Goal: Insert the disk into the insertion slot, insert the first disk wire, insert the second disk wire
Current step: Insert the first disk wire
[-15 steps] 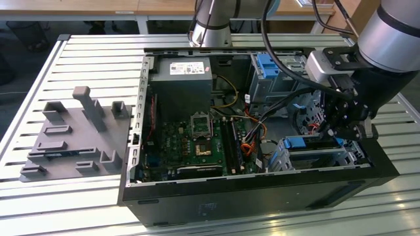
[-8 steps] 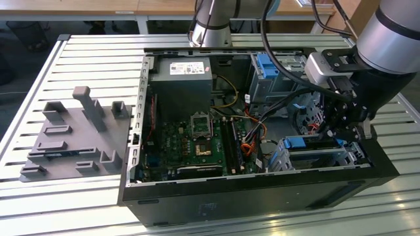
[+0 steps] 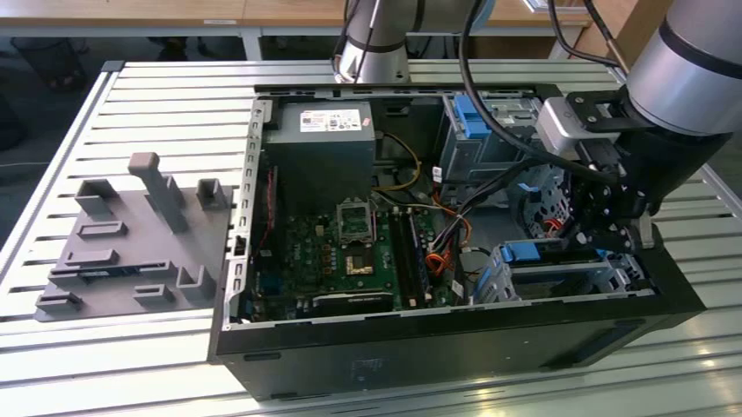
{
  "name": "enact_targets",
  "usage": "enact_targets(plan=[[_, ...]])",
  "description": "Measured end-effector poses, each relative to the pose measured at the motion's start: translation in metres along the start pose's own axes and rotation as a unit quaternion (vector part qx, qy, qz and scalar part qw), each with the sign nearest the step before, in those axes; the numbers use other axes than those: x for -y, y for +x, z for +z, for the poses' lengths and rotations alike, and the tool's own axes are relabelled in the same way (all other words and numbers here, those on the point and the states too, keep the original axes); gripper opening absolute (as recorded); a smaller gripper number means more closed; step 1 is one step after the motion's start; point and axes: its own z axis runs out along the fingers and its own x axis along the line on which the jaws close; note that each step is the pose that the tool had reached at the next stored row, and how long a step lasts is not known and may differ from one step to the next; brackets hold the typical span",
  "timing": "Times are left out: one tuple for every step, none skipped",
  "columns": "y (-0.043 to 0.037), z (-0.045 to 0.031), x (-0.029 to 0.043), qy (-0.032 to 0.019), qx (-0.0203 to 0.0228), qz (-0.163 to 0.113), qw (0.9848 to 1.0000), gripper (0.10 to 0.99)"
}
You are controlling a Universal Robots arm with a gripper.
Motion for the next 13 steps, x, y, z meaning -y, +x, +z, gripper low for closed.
enact_targets(plan=[[0.0000, 0.0006, 0.0000, 0.0000, -0.0001, 0.000, 1.0000, 0.173], [0.0000, 0.0012, -0.0001, 0.0000, -0.0001, 0.000, 1.0000, 0.173], [0.0000, 0.0017, -0.0001, 0.0000, -0.0002, 0.000, 1.0000, 0.173], [0.0000, 0.0018, -0.0001, 0.0000, -0.0003, 0.000, 1.0000, 0.173], [0.0000, 0.0019, -0.0001, 0.0000, -0.0003, 0.000, 1.0000, 0.173], [0.0000, 0.0021, -0.0001, 0.0000, -0.0003, 0.000, 1.0000, 0.173], [0.0000, 0.0022, -0.0001, 0.0000, -0.0002, 0.000, 1.0000, 0.173], [0.0000, 0.0023, -0.0001, 0.0000, -0.0001, 0.000, 1.0000, 0.173], [0.0000, 0.0024, -0.0001, 0.0000, 0.0000, 0.000, 1.0000, 0.173], [0.0000, 0.0029, -0.0002, -0.0001, 0.0006, 0.000, 1.0000, 0.184], [0.0000, 0.0028, -0.0002, -0.0001, 0.0005, 0.000, 1.0000, 0.184], [0.0000, 0.0026, -0.0002, 0.0000, 0.0003, 0.000, 1.0000, 0.184], [0.0001, 0.0020, -0.0001, 0.0000, -0.0001, 0.000, 1.0000, 0.247]])
